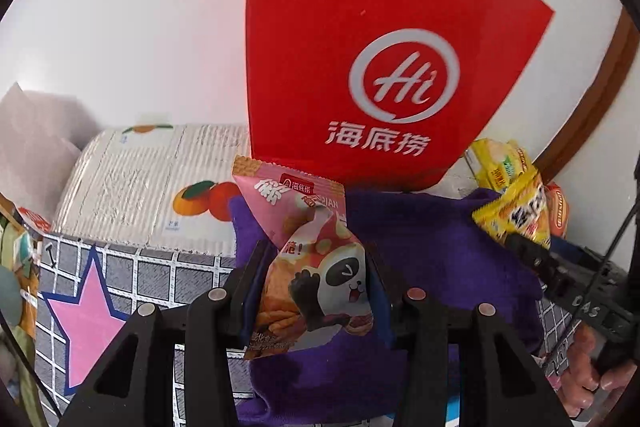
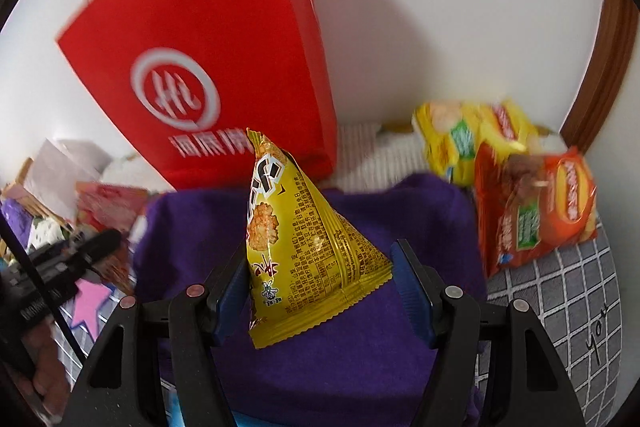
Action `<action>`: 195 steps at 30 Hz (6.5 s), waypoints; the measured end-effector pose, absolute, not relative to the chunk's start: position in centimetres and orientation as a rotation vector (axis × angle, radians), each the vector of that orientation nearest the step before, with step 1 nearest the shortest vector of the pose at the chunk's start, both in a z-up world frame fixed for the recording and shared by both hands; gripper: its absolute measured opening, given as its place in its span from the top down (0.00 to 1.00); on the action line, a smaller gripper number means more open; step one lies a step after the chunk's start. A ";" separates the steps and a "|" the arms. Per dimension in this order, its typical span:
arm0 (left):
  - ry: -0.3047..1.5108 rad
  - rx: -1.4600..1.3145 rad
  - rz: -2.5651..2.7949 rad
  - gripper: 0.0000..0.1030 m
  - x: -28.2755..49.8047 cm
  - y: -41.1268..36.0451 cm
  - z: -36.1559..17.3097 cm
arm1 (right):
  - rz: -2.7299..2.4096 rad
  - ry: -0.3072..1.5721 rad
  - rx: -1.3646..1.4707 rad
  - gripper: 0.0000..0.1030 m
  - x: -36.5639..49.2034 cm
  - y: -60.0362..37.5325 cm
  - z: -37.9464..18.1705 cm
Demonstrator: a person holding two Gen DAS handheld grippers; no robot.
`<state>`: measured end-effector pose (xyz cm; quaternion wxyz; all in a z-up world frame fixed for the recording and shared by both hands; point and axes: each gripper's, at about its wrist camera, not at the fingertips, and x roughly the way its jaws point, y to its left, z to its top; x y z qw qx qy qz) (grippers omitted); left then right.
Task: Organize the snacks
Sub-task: 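Carry both packs onto the purple towel and open both tools, then withdraw both tools from the towel back toward the snacks, then grasp the pink-and-yellow chip bag with the right tool while the left tool grasps the green pack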
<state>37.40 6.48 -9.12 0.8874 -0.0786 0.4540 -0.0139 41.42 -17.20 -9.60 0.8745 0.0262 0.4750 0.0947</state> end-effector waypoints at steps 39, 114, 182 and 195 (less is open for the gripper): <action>1.030 -0.082 -0.036 0.58 38.5 3.9 -11.8 | 0.157 1.134 -0.079 0.23 42.5 -16.8 -14.1; 0.992 -0.035 -0.021 0.43 24.8 3.2 -5.1 | 0.121 0.793 -0.119 0.16 25.7 -20.5 1.2; 1.154 -0.133 -0.028 0.53 23.3 7.5 -18.1 | 0.030 1.041 0.218 0.45 19.0 -28.9 -16.1; 1.070 -0.138 -0.030 0.59 20.5 8.9 -14.3 | 0.052 0.985 0.194 0.49 17.7 -27.5 -13.4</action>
